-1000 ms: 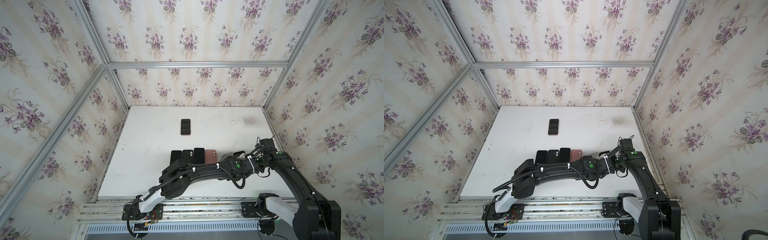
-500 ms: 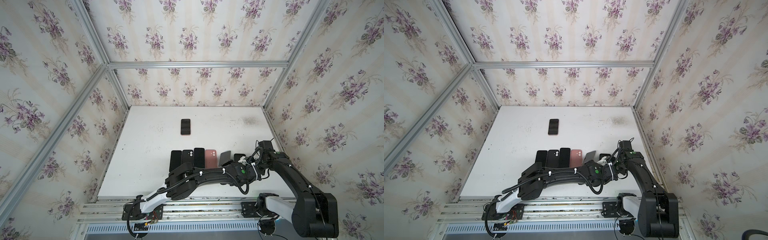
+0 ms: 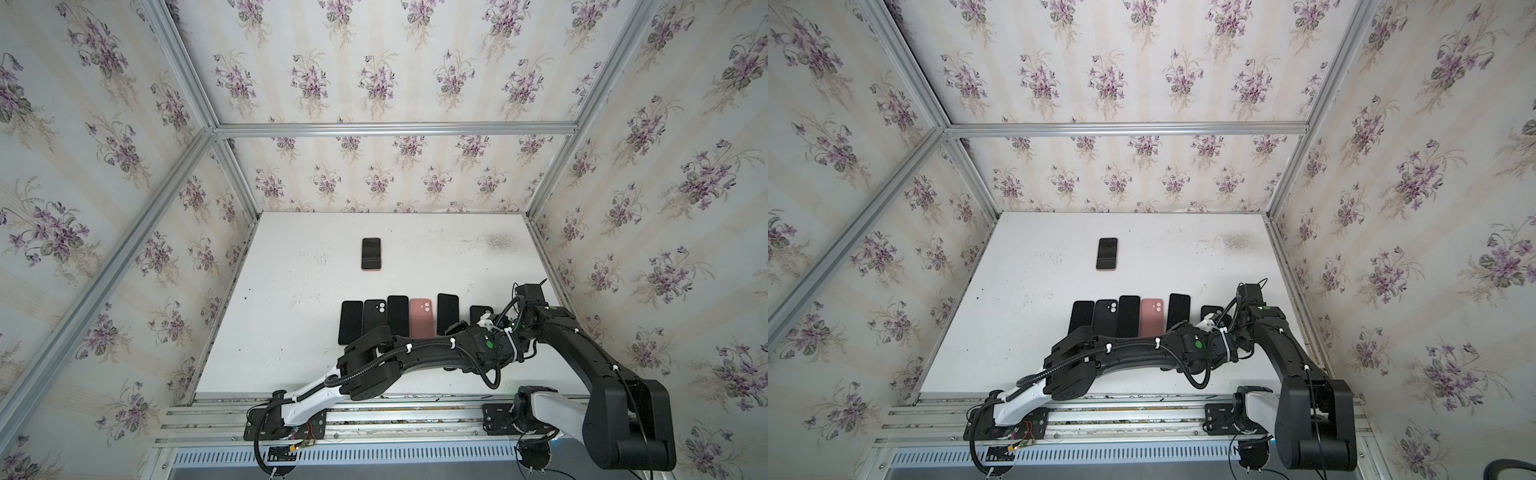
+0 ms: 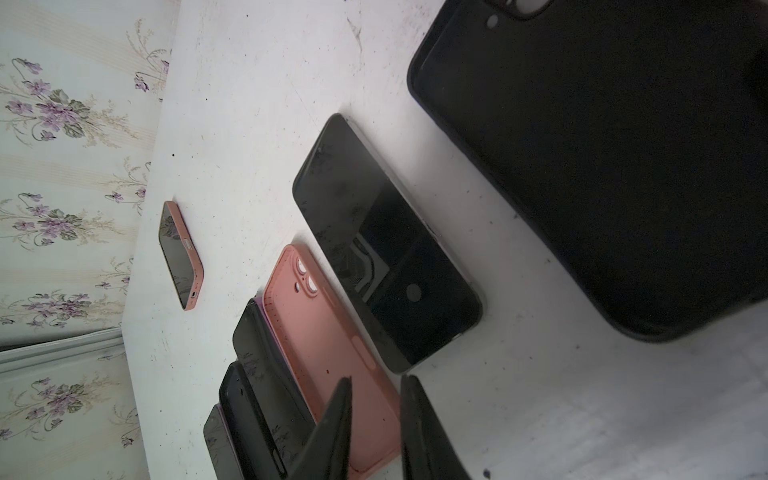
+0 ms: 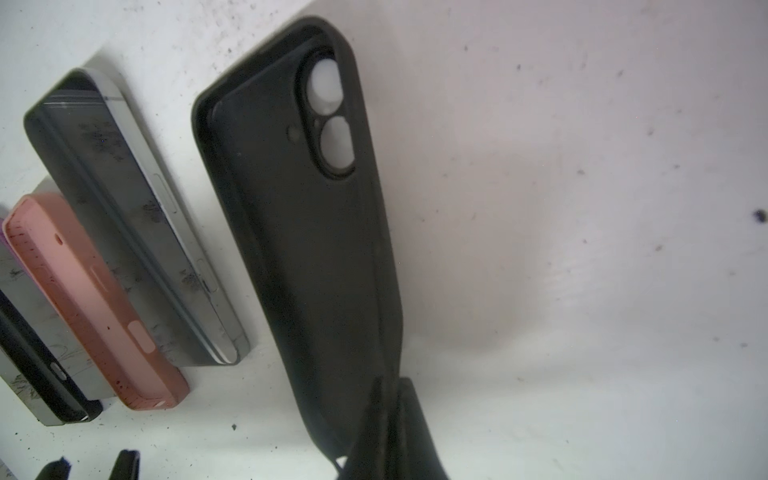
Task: Take the phone out of the phone case
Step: 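Set the black case down with the right gripper while the left draws back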
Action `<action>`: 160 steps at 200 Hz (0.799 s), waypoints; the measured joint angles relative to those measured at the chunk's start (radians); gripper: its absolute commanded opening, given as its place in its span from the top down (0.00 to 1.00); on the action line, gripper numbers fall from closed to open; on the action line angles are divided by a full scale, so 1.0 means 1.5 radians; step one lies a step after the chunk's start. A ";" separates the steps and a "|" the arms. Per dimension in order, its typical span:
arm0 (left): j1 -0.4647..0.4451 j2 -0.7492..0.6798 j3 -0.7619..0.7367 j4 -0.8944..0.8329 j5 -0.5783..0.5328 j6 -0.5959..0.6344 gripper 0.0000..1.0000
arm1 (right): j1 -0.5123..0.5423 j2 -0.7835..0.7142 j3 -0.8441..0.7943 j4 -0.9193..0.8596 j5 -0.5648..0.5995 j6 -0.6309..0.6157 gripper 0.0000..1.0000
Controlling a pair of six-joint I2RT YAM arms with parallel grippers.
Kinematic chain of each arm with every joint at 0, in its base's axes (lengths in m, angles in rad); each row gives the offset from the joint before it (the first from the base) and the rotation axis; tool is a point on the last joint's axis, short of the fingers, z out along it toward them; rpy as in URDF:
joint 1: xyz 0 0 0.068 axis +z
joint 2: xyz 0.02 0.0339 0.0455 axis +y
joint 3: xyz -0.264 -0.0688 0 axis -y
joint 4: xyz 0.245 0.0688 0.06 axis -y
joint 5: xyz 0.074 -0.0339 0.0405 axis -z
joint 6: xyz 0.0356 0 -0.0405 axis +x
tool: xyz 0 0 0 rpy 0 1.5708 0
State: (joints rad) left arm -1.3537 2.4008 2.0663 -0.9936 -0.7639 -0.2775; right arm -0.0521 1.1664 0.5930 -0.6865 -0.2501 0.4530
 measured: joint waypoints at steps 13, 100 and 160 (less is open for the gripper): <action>0.004 0.000 0.004 -0.002 0.010 0.001 0.61 | 0.000 0.006 0.000 0.004 -0.001 0.000 1.00; 0.092 -0.281 -0.240 0.122 0.183 0.007 0.03 | 0.005 0.051 0.010 0.104 -0.045 -0.033 1.00; 0.186 -0.465 -0.435 0.189 0.267 -0.061 0.01 | 0.010 0.119 0.027 0.153 -0.058 -0.058 1.00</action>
State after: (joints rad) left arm -1.0748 1.7027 1.4132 -0.7097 -0.3630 -0.3691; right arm -0.0372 1.3453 0.6334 -0.4568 -0.3378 0.3656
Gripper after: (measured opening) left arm 0.994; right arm 0.074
